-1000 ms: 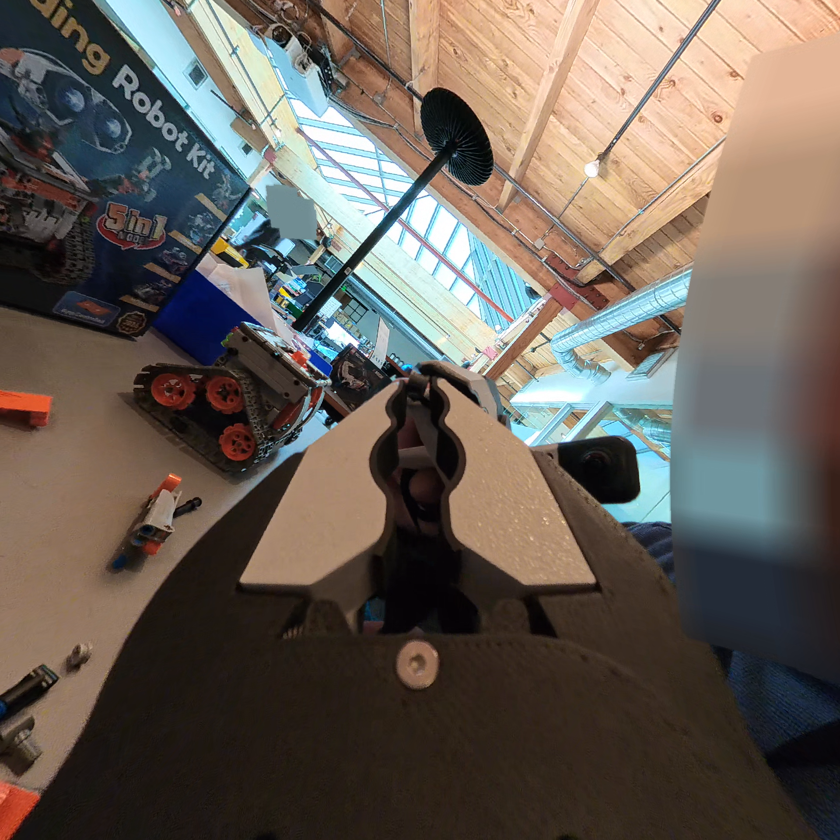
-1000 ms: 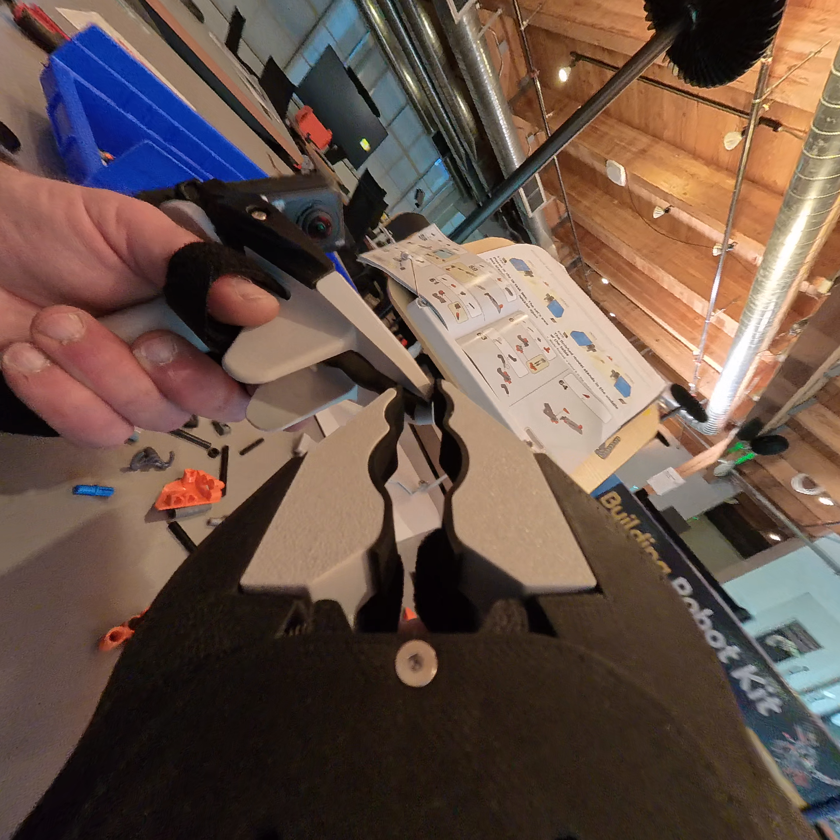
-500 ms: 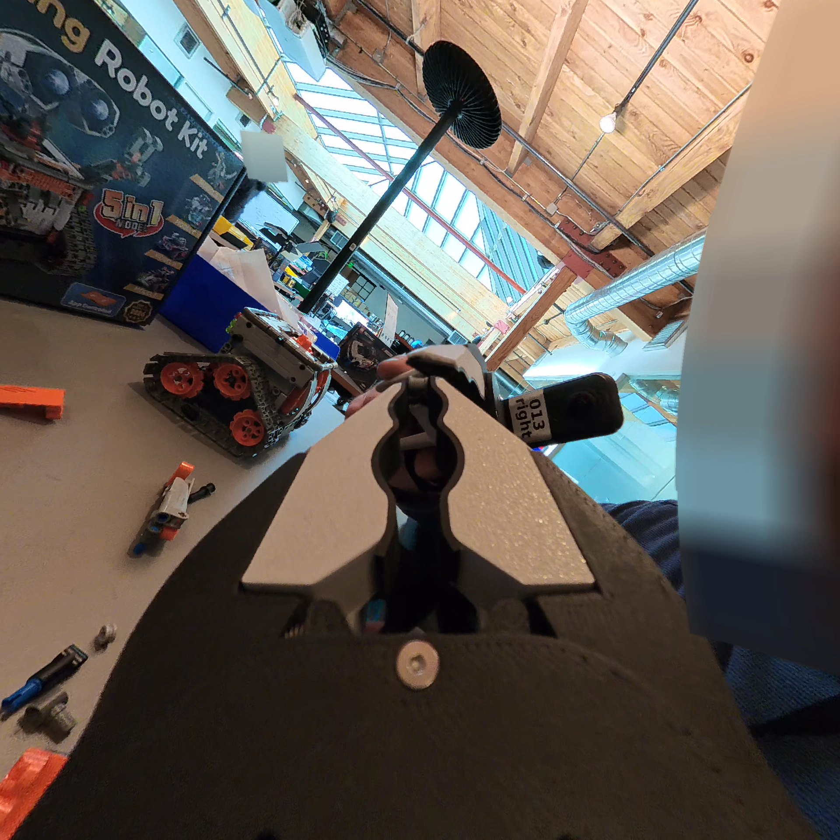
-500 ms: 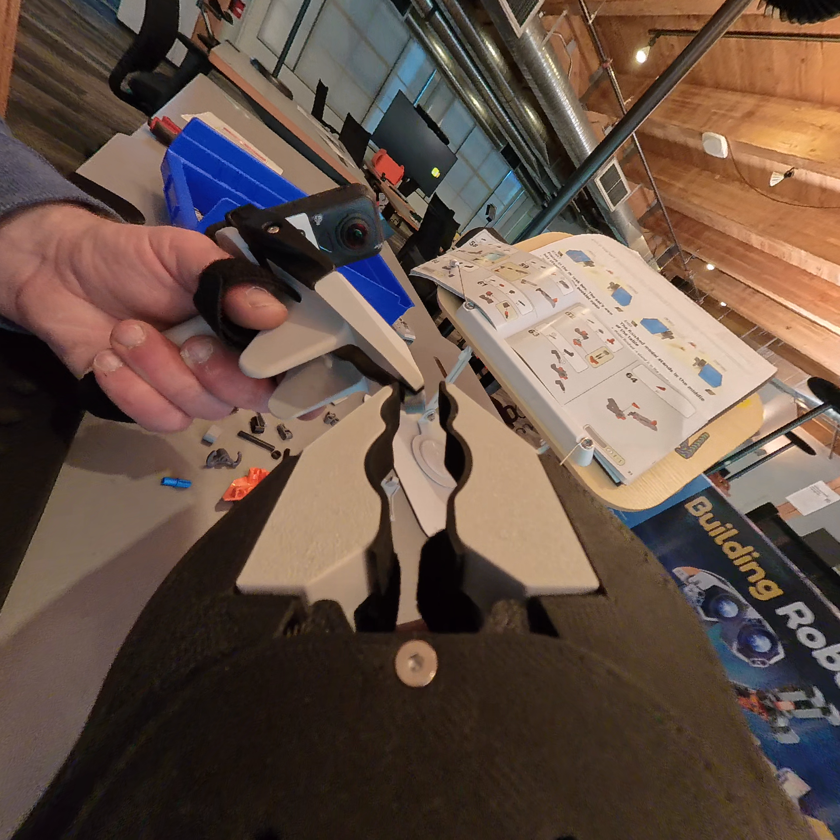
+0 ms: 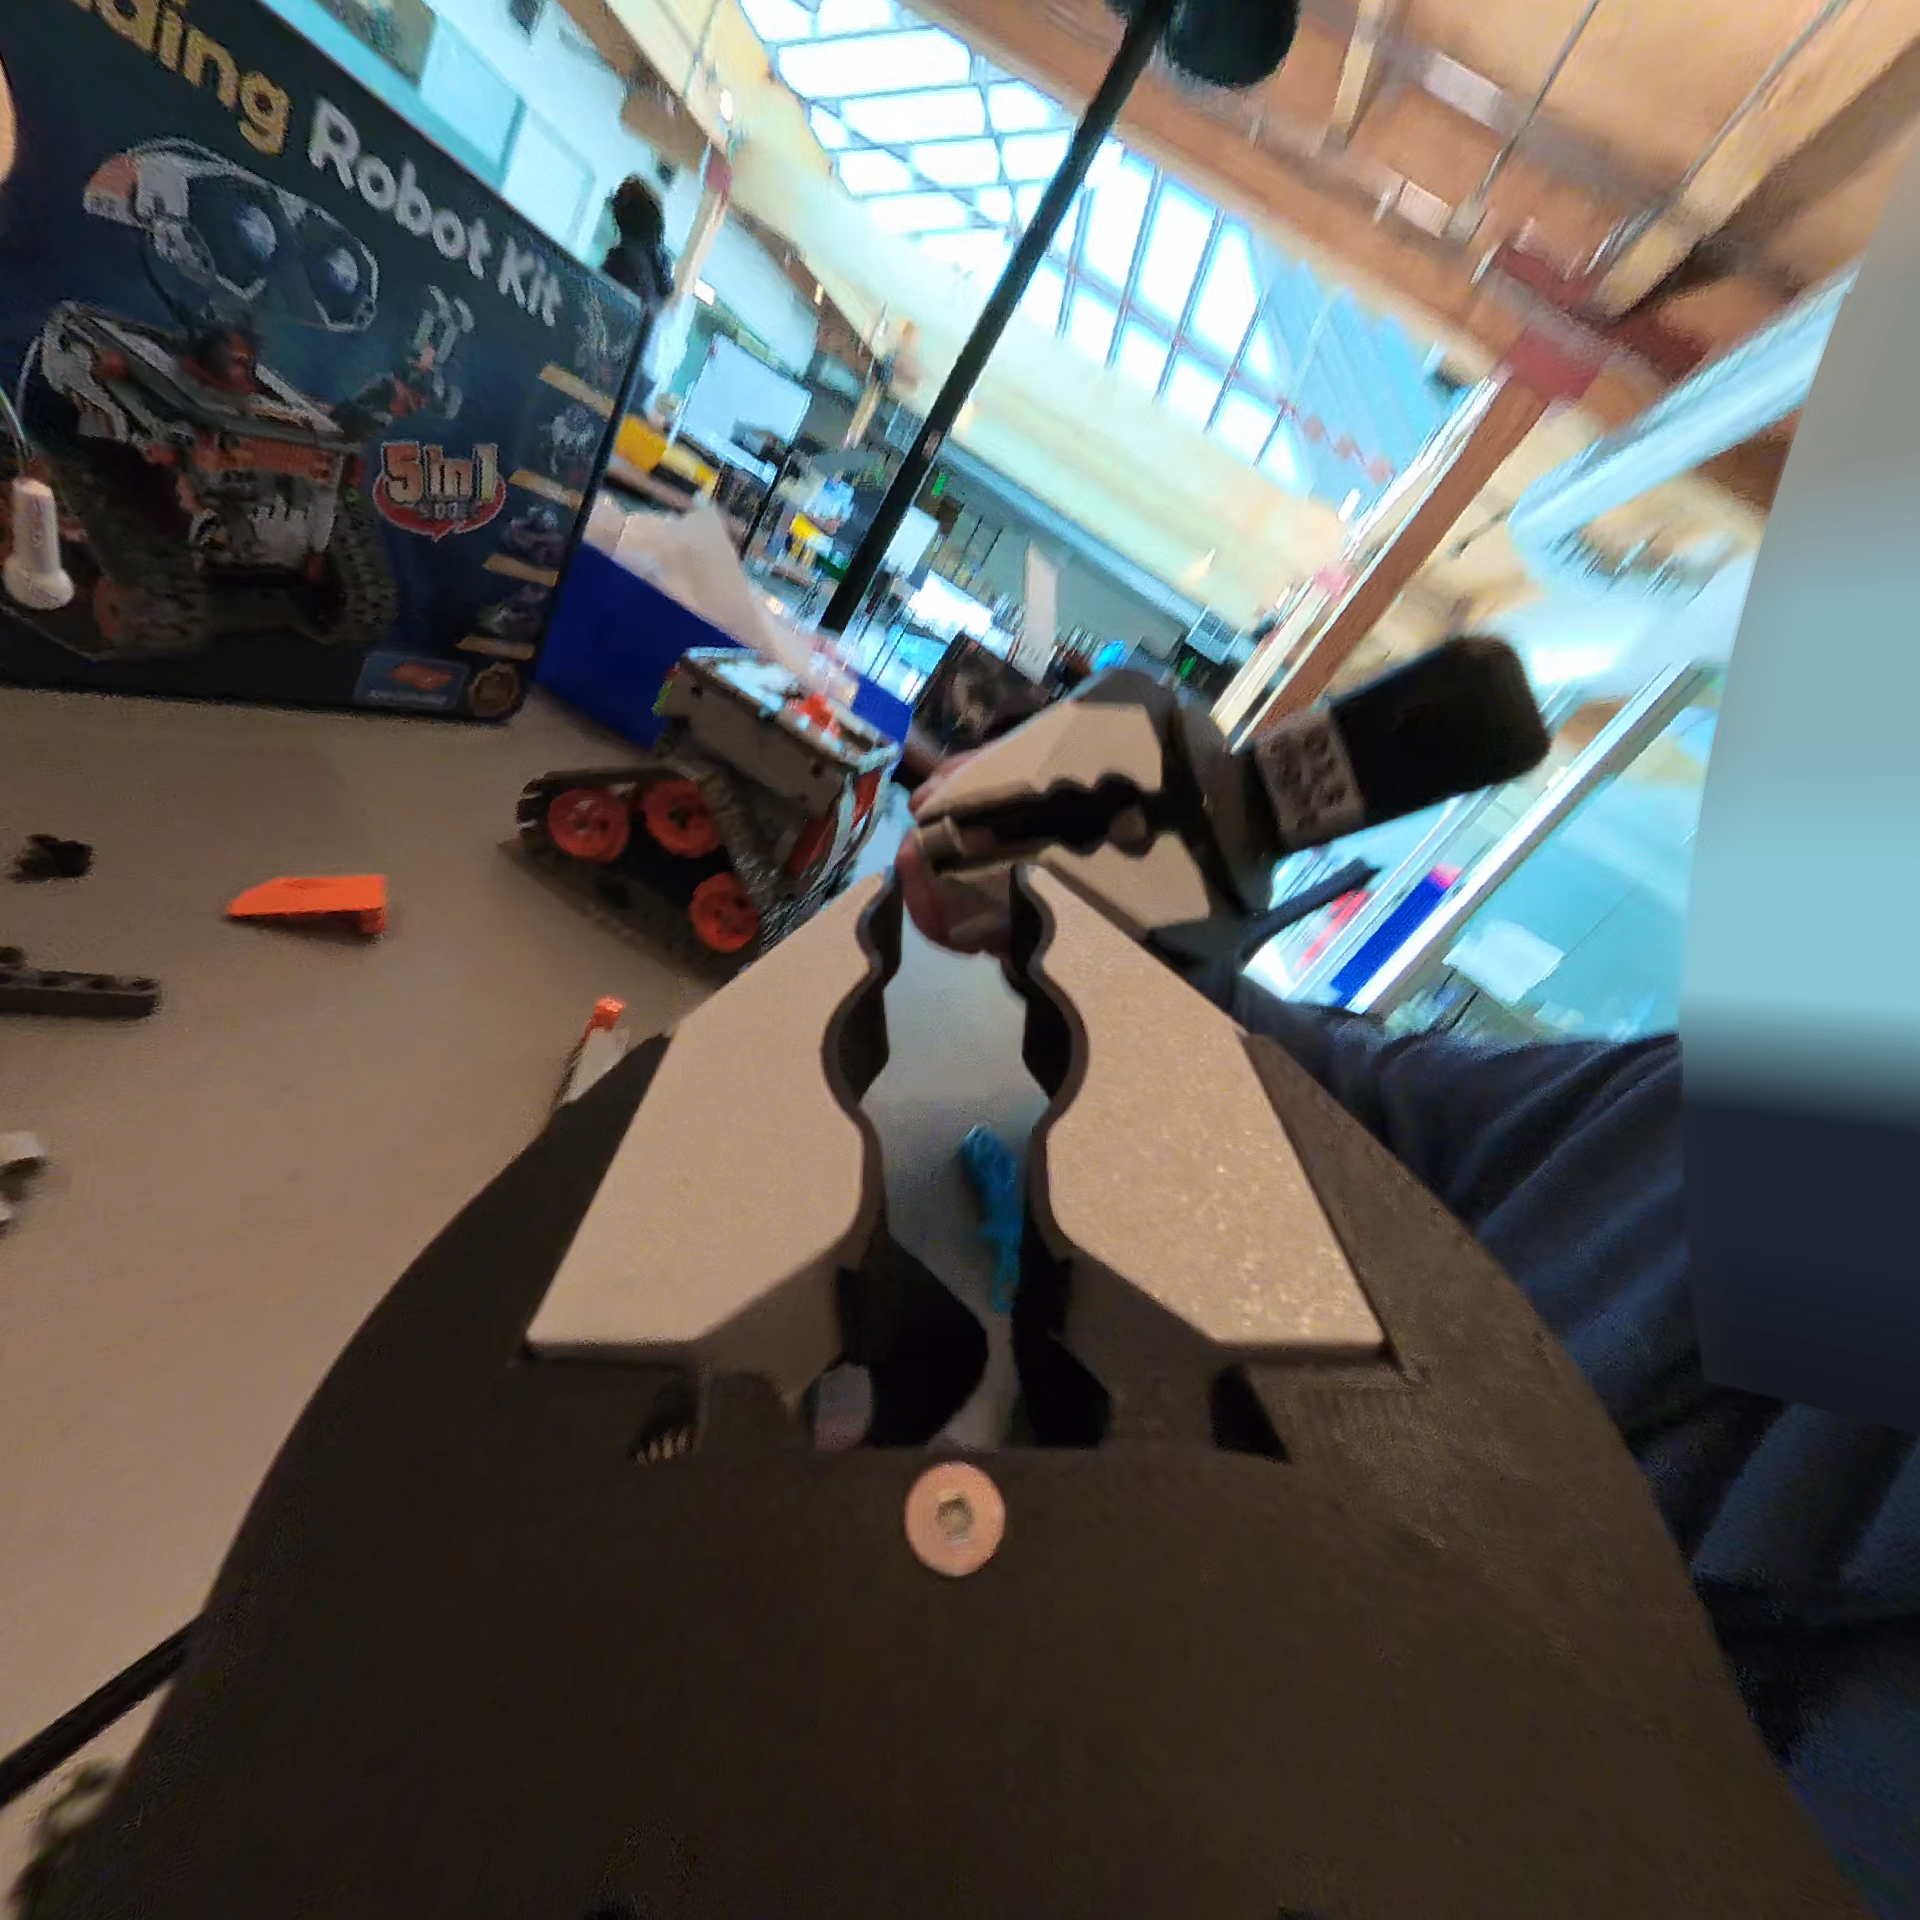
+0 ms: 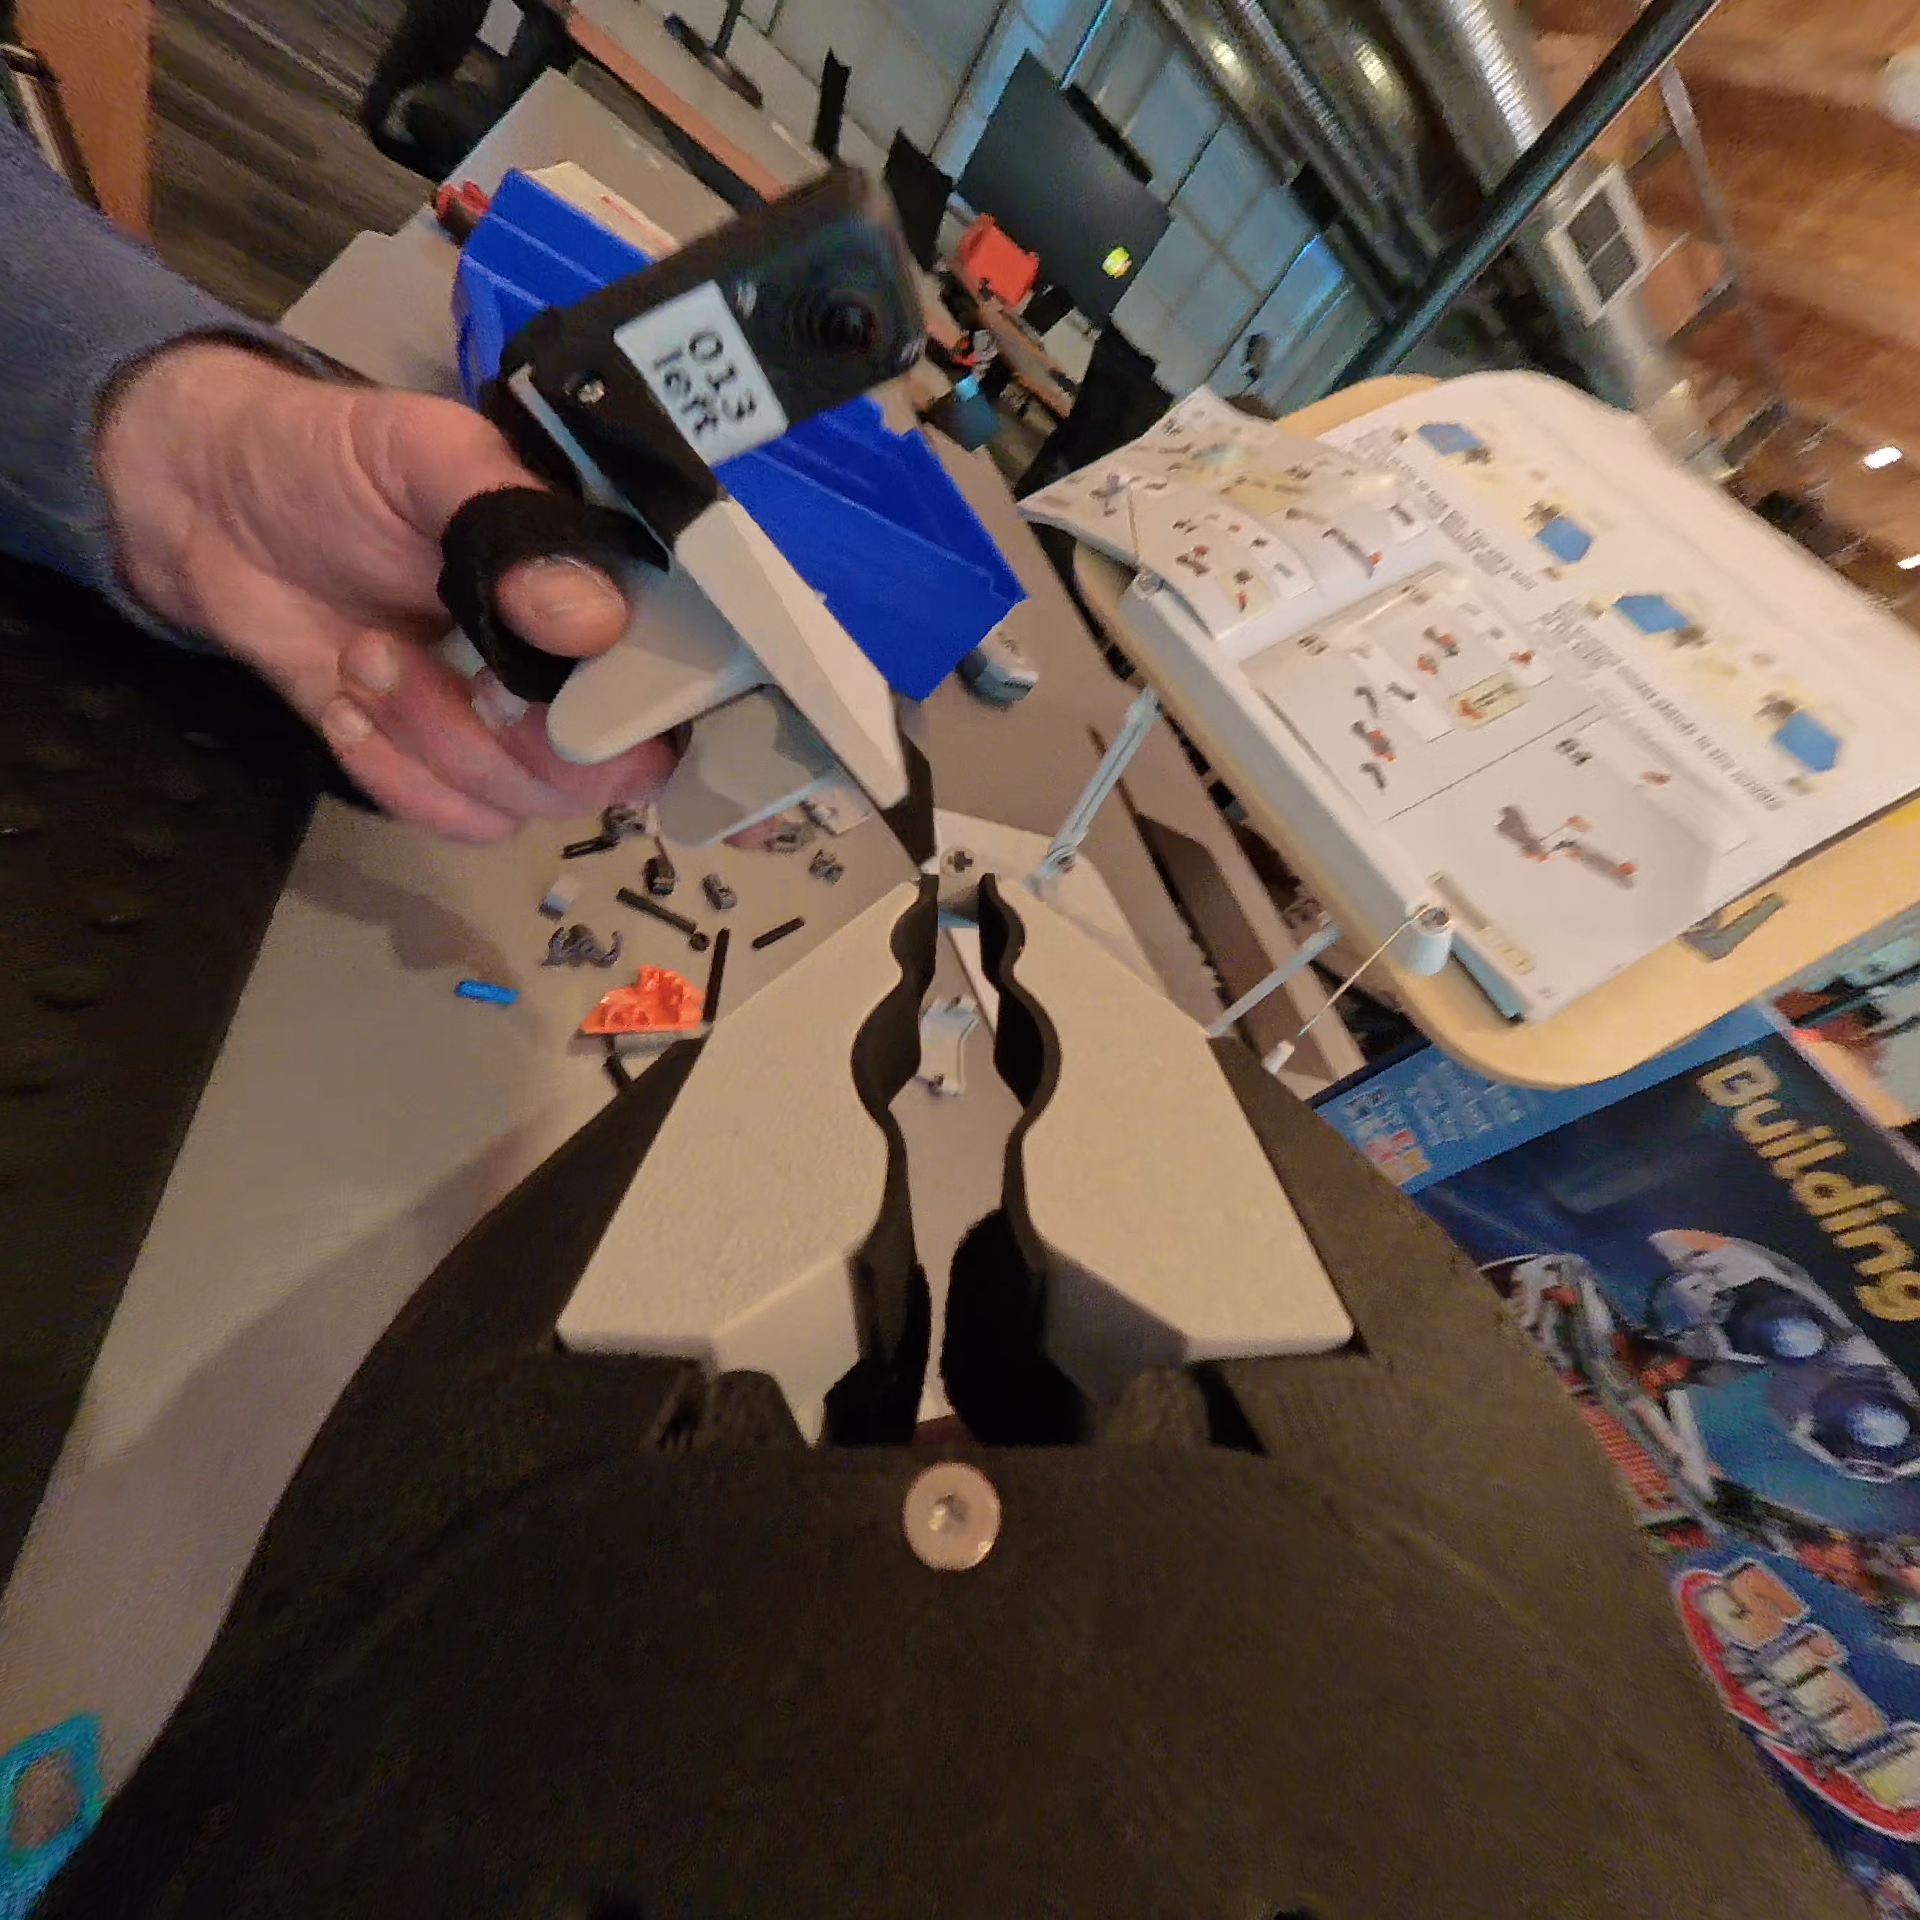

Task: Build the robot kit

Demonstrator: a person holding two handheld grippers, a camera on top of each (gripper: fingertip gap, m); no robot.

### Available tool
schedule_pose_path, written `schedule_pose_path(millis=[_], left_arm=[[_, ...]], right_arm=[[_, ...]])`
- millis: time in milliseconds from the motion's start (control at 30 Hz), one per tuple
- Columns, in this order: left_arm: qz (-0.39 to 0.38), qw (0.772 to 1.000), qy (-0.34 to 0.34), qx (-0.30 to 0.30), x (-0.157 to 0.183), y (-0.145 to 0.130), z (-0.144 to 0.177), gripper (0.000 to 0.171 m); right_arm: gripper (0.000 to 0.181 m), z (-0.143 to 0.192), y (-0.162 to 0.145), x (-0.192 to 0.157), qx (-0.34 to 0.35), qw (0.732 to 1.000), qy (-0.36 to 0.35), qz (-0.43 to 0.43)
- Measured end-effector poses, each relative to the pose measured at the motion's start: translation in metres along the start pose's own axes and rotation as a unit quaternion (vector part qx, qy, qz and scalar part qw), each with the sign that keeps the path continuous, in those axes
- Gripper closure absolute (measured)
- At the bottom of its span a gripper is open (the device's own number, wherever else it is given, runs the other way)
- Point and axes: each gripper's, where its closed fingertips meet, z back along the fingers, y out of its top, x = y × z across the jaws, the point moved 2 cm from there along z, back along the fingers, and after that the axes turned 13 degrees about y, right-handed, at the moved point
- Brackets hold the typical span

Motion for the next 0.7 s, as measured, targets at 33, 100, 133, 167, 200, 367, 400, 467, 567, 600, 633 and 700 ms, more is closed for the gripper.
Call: schedule_pose_path(millis=[33, 100, 133, 167, 200, 367, 400, 467, 567, 600, 633, 700], left_arm=[[-0.035, 0.999, 0.013, -0.024, -0.001, -0.007, 0.001, 0.150], [-0.106, 0.991, 0.046, -0.072, -0.007, -0.022, 0.004, 0.147], [-0.150, 0.982, 0.053, -0.106, -0.008, -0.033, 0.006, 0.149], [-0.187, 0.970, 0.061, -0.144, -0.011, -0.046, 0.008, 0.149], [-0.223, 0.956, 0.075, -0.177, -0.015, -0.058, 0.010, 0.151], [-0.324, 0.894, 0.084, -0.299, -0.030, -0.107, 0.012, 0.154], [-0.336, 0.886, 0.089, -0.306, -0.033, -0.111, 0.011, 0.156], [-0.345, 0.875, 0.085, -0.328, -0.037, -0.120, 0.010, 0.156], [-0.354, 0.867, 0.092, -0.339, -0.043, -0.126, 0.008, 0.157], [-0.355, 0.867, 0.093, -0.338, -0.043, -0.127, 0.007, 0.157], [-0.357, 0.865, 0.093, -0.340, -0.044, -0.129, 0.007, 0.157], [-0.363, 0.863, 0.094, -0.338, -0.045, -0.130, 0.005, 0.157]], right_arm=[[0.176, 0.001, -0.004, -0.003, 0.000, 1.000, 0.027, -0.011], [0.176, 0.001, -0.014, -0.014, -0.005, 0.995, 0.094, -0.039], [0.176, 0.001, -0.024, -0.022, -0.028, 0.989, 0.135, -0.053], [0.176, 0.001, -0.033, -0.031, -0.046, 0.982, 0.172, -0.057], [0.176, 0.001, -0.038, -0.038, -0.051, 0.978, 0.197, -0.054], [0.176, -0.005, -0.066, -0.072, -0.093, 0.945, 0.307, -0.060], [0.176, -0.007, -0.068, -0.074, -0.097, 0.941, 0.317, -0.062], [0.176, -0.010, -0.069, -0.079, -0.095, 0.933, 0.339, -0.068], [0.176, -0.015, -0.073, -0.084, -0.092, 0.926, 0.360, -0.070], [0.176, -0.016, -0.075, -0.085, -0.096, 0.923, 0.366, -0.071], [0.176, -0.017, -0.077, -0.085, -0.097, 0.921, 0.370, -0.070], [0.176, -0.019, -0.080, -0.087, -0.094, 0.916, 0.383, -0.074]])
